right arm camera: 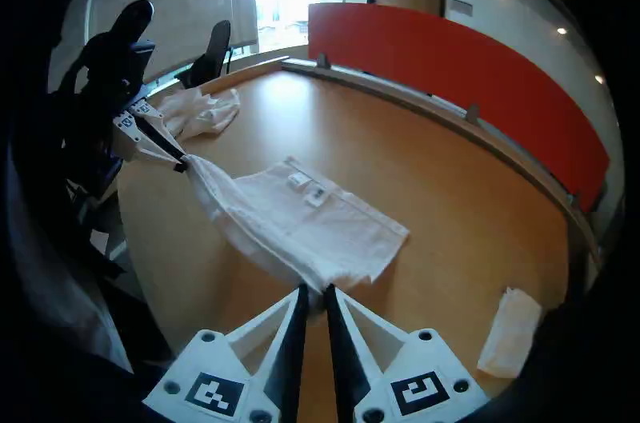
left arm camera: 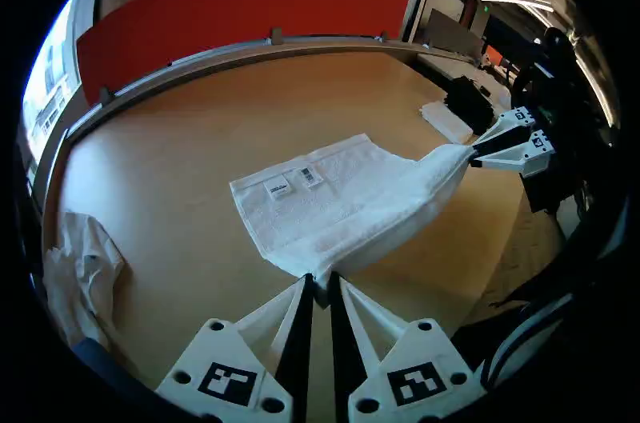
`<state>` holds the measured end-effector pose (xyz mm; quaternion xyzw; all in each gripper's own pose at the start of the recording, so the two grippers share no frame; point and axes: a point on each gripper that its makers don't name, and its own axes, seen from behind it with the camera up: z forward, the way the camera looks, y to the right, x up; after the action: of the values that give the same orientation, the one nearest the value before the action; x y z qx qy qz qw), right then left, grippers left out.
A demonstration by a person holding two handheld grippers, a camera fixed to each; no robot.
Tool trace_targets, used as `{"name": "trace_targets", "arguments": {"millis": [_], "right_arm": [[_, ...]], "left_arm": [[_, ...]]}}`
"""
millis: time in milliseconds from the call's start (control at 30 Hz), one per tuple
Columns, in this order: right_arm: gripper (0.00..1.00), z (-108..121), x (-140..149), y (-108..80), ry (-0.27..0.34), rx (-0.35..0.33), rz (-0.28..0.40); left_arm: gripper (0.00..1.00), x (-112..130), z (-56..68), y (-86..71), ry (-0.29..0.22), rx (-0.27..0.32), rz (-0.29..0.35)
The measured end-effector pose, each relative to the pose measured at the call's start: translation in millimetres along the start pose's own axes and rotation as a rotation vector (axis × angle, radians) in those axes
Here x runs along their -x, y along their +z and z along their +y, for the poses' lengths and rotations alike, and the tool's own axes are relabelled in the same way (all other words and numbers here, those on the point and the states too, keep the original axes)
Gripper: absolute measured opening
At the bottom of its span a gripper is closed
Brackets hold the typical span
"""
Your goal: Fold towel
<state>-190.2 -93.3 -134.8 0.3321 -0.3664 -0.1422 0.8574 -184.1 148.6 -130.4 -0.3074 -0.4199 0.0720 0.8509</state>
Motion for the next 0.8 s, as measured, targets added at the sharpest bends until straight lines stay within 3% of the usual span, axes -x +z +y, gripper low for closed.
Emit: {"name": "trace_targets", "arguments": {"millis": [500, 800], "right_arm": [[0.17, 5, 2, 8.0, -0.017, -0.001, -0.025], [0.17, 23, -5, 26.1, -0.021, 0.019, -0.036]], "left_arm": [[0.14, -2, -3.0, 11.0, -0.004, -0.004, -0.001], [0.14, -21, -15.9, 24.9, 0.004, -0.026, 0.018]]}}
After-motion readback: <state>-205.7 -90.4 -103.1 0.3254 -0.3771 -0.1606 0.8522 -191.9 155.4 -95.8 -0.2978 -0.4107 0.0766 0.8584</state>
